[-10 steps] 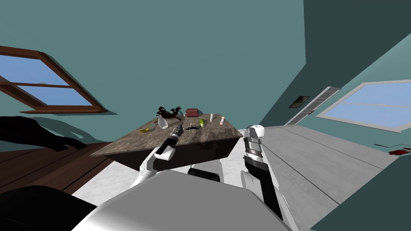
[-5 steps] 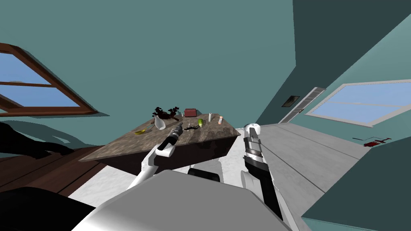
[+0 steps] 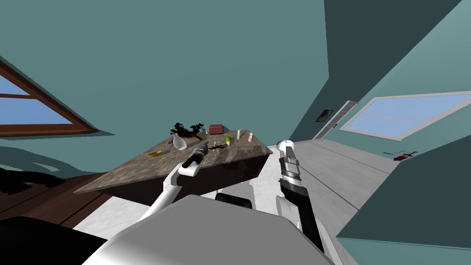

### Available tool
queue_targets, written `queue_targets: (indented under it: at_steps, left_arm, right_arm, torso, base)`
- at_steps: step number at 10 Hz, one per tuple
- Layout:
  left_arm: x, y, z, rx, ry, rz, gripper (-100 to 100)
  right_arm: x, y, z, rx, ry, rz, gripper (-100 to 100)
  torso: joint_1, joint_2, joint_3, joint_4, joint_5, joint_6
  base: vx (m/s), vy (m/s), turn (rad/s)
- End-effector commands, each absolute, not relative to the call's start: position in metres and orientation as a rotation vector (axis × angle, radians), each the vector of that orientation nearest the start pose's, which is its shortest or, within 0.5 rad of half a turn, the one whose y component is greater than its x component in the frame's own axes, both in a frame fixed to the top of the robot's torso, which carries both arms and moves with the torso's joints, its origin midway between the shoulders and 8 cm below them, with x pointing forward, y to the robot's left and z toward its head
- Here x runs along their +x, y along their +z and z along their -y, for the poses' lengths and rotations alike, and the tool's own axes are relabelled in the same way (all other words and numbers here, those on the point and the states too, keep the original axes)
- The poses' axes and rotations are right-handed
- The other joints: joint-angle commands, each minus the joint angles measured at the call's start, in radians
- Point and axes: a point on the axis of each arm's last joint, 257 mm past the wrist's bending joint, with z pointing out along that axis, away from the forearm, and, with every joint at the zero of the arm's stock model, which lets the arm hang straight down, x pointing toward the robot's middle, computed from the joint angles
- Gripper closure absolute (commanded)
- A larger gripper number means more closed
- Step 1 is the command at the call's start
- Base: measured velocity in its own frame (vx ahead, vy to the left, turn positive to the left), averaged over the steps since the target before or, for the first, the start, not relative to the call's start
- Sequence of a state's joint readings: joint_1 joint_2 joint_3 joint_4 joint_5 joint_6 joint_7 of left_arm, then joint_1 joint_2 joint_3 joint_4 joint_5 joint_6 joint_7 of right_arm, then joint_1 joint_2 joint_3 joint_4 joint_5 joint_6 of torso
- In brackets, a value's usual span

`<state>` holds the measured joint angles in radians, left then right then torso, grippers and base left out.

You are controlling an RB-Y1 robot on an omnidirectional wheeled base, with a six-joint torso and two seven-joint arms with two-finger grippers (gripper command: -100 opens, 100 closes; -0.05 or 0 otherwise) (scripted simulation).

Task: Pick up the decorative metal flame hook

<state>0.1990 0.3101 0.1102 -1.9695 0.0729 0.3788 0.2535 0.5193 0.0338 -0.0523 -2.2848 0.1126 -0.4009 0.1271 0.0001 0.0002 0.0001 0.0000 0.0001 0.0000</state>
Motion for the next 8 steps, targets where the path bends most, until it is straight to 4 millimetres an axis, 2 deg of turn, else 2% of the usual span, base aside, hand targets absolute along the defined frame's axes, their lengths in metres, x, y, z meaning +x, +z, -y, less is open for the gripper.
queue_targets:
  at_steps: [1, 2, 5, 7, 8]
  left_arm:
    - [0.483, -0.199, -0.371, -1.427, -1.01, -1.21, -100]
    - [0.482, -0.204, -0.372, -1.442, -0.998, -1.218, -100]
    - [0.489, -0.217, -0.396, -1.558, -0.959, -1.191, -100]
    - [0.486, -0.226, -0.398, -1.592, -0.929, -1.207, -100]
    - [0.489, -0.231, -0.409, -1.646, -0.914, -1.184, -100]
  right_arm:
    - [0.355, 0.0, 0.296, 0.645, 1.023, -0.754, 0]
    - [0.355, 0.0, 0.296, 0.645, 1.023, -0.754, 0]
    - [0.355, 0.0, 0.296, 0.645, 1.023, -0.754, 0]
    - [0.355, 0.0, 0.296, 0.645, 1.023, -0.754, 0]
    - [0.355, 0.0, 0.296, 0.645, 1.023, -0.754, 0]
  torso:
    - [0.0, 0.0, 0.0, 0.0, 0.0, 0.0]
    - [0.0, 0.0, 0.0, 0.0, 0.0, -0.001]
    - [0.0, 0.0, 0.0, 0.0, 0.0, -0.001]
    - [0.0, 0.0, 0.0, 0.0, 0.0, -0.001]
    - [0.0, 0.0, 0.0, 0.0, 0.0, -0.001]
  base:
    - [-0.007, 0.001, -0.071]
    - [0.0, 0.0, 0.0]
    - [-0.005, -0.003, -0.115]
    - [-0.003, -0.001, -0.036]
    - [-0.003, -0.005, -0.154]
